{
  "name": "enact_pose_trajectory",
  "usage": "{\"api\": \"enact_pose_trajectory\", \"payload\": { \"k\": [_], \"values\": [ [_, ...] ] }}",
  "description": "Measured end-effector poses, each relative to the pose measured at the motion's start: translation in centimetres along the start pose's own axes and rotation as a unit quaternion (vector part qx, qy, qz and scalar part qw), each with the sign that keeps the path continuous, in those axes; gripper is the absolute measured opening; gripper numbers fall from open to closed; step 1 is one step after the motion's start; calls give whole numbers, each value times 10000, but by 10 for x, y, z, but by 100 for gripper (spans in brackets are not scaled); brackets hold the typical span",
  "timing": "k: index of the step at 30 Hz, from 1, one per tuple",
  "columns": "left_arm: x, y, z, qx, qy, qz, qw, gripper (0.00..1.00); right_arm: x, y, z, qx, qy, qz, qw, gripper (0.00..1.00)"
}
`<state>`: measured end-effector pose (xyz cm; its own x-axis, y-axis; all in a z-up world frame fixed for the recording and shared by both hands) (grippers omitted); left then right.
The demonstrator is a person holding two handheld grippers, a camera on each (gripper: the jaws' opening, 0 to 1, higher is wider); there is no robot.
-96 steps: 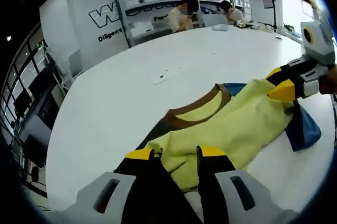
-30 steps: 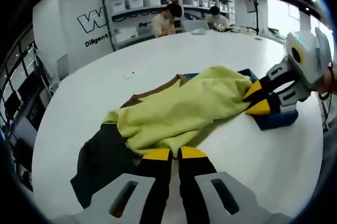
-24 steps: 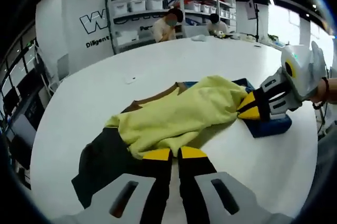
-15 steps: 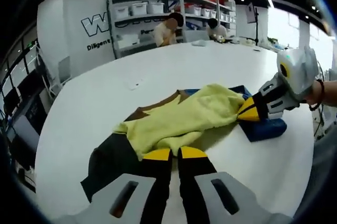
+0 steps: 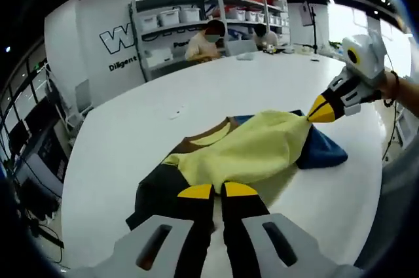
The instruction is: Fold the garment on the visible template until the final outline fits inside the template.
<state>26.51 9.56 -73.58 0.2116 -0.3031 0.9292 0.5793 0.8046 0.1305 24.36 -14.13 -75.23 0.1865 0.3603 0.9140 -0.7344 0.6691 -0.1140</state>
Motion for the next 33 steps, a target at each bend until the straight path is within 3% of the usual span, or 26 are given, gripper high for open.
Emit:
{"api": "enact_pose_trajectory", "payload": {
  "k": [4,8,15,23,24,26,27,30,33],
  "values": [
    [2,-2,14,-26,33,64,10000,8,0,10,6,334,118,32,9994,0],
    [3,-8,28,-83,39,79,9999,8,-1,14,9,295,88,60,9995,0],
    [4,-8,34,-12,131,-7,9999,8,-14,21,14,200,19,-289,9994,0],
    [-1,-12,39,32,238,-77,9997,8,-22,1,30,-455,-98,-1053,9934,26],
    [-2,-13,39,43,259,-74,9996,8,-24,-7,31,-683,-149,-1176,9906,32],
    [-4,-14,40,42,273,-71,9996,8,-25,-15,32,-815,-231,-1327,9875,37],
    [-5,-14,41,43,289,-48,9996,8,-29,-20,33,-946,-189,-1591,9825,40],
    [-8,-15,43,51,312,3,9995,8,-38,-37,33,-1324,-181,-1860,9734,43],
    [-10,-14,43,64,328,23,9994,8,-47,-47,29,-1447,-111,-1978,9694,43]
  ]
}}
Point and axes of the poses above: the point that each gripper's makers call its tool centre point, and the gripper's own axes: z roughly backward along the fingers, y roughly to its left, x roughly out of its top, the point moved 5 cm from there along z, roughly backward along the fingers, and after that the axes turned 14 degrees about -y, right-handed, at the moved point
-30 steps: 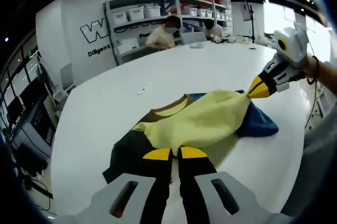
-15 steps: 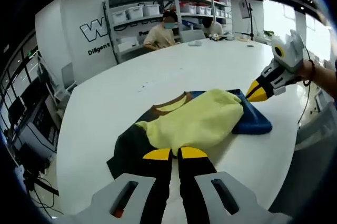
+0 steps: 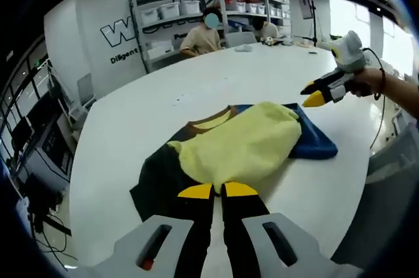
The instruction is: Fold the garment on the visible template until the final outline fits inside the template.
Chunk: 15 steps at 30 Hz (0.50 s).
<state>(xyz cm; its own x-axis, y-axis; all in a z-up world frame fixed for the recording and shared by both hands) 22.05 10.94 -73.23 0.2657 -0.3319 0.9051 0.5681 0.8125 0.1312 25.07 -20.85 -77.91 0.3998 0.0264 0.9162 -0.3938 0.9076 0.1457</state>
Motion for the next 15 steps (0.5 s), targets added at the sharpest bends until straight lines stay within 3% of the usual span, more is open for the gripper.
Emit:
{"api": "enact_pose_trajectory", "payload": {
  "k": [3,7,11,12,15],
  "values": [
    [-3,1,1,42,26,62,10000,8,-15,-10,-5,-175,323,-182,9992,39],
    [-7,0,2,70,45,134,9999,8,-30,-11,-9,-211,408,-411,9981,33],
    [-13,1,4,80,124,154,9998,8,-36,-9,-11,-215,455,-347,9981,12],
    [-14,1,4,82,151,154,9997,8,-37,-10,-12,-233,485,-292,9981,1],
    [-18,2,6,96,193,126,9997,8,-39,-15,-13,-296,558,-214,9978,0]
  ]
}}
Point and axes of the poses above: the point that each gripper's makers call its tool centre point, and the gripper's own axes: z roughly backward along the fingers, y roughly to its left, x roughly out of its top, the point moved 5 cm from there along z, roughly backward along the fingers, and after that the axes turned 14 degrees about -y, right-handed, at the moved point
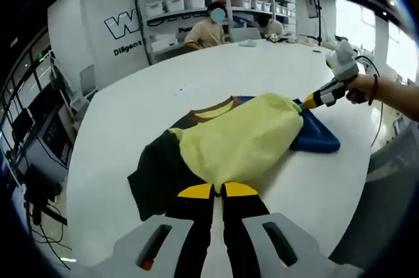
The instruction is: Fold the garment on the visible template until the final outline fits inside the template.
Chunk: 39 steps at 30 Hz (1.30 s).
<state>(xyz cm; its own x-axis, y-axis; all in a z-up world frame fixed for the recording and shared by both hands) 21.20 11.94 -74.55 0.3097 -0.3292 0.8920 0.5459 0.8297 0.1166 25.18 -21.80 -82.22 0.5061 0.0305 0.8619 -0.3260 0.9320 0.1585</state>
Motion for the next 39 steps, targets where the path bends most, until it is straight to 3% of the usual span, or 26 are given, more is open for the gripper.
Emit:
{"api": "enact_pose_trajectory", "payload": {
  "k": [2,5,11,13,17,23,24,29,36,39],
  "values": [
    [-2,0,2,3,46,-14,10000,8,3,-2,0,19,-41,-68,10000,0],
    [-5,1,6,3,109,-39,9999,8,11,-14,0,-150,-34,302,9994,0],
    [-12,4,11,17,187,-20,9998,8,31,-36,-4,-335,-99,388,9986,0],
    [-12,6,15,55,198,-15,9998,8,41,-47,-6,-408,-75,712,9966,0],
    [-14,12,22,115,252,21,9996,8,50,-58,-15,-418,60,919,9949,0],
    [-16,10,29,-12,356,44,9994,8,52,-62,-24,-385,264,1094,9929,0],
    [-17,9,37,-125,407,51,9991,8,57,-72,-34,-434,356,1255,9905,0],
    [-21,8,44,-195,497,16,9986,8,61,-80,-41,-577,472,1421,9870,0],
    [-26,4,54,-235,604,62,9979,8,61,-93,-48,-743,600,1349,9863,0],
    [-34,0,61,-304,814,103,9962,8,60,-97,-49,-836,644,1337,9854,0]
  ]
}}
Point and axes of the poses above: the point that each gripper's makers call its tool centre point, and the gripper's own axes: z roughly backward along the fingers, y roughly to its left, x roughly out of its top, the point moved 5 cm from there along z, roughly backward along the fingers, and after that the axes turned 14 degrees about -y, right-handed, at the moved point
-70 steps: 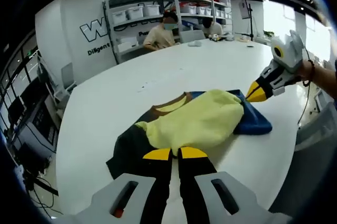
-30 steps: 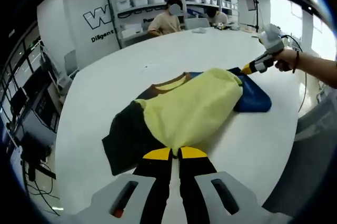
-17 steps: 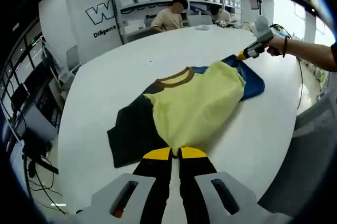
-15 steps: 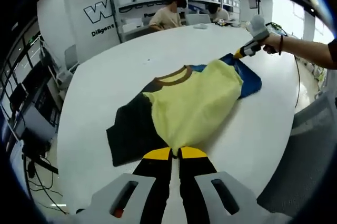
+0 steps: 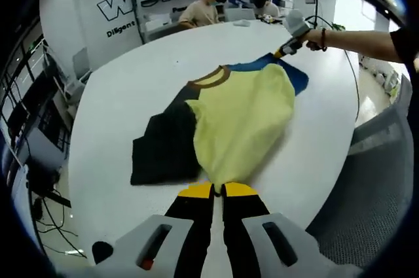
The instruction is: Fold the garment on the visible template until the final outline fits inside the template.
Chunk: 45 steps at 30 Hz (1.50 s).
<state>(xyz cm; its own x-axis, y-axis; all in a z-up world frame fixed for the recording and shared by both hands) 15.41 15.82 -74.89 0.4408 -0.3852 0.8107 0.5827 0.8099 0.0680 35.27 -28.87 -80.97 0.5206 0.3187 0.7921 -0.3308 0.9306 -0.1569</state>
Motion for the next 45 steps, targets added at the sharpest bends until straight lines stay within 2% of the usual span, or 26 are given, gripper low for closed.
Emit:
{"api": "enact_pose_trajectory", "payload": {
  "k": [5,9,17,21,24,27,29,32,37,39,40,43,45],
  "values": [
    [-10,-14,10,-253,187,35,9995,8,-7,-3,-1,-69,134,2,9999,0],
    [-12,-21,17,-396,164,148,9990,8,-11,-8,1,-176,212,18,9996,0],
    [-35,-37,15,-771,671,34,9948,7,-11,-9,2,-264,183,-57,9995,0],
    [-42,-36,15,-662,699,155,9952,7,-11,-10,3,-301,172,-130,9993,0],
    [-40,-36,14,-614,666,210,9957,7,-8,-10,7,-345,78,-155,9993,0],
    [-36,-30,13,-381,579,205,9974,7,0,-7,12,-233,-161,-139,9995,11],
    [-30,-27,13,-271,474,150,9984,7,9,2,21,-22,-552,-265,9981,21],
    [-25,-24,12,-200,365,126,9991,7,11,15,36,232,-759,-156,9967,25],
    [-23,-22,13,-146,307,116,9994,7,9,30,52,416,-897,-163,9950,36],
    [-21,-21,13,-92,238,150,9996,7,6,40,60,541,-874,-314,9942,38],
    [-21,-21,13,-85,229,154,9996,7,4,49,65,722,-930,-330,9925,39],
    [-20,-20,13,-81,195,135,9997,7,4,58,70,877,-1009,-341,9904,41],
    [-18,-20,13,-62,149,135,9998,7,3,71,79,1097,-1118,-348,9870,45]
  ]
}}
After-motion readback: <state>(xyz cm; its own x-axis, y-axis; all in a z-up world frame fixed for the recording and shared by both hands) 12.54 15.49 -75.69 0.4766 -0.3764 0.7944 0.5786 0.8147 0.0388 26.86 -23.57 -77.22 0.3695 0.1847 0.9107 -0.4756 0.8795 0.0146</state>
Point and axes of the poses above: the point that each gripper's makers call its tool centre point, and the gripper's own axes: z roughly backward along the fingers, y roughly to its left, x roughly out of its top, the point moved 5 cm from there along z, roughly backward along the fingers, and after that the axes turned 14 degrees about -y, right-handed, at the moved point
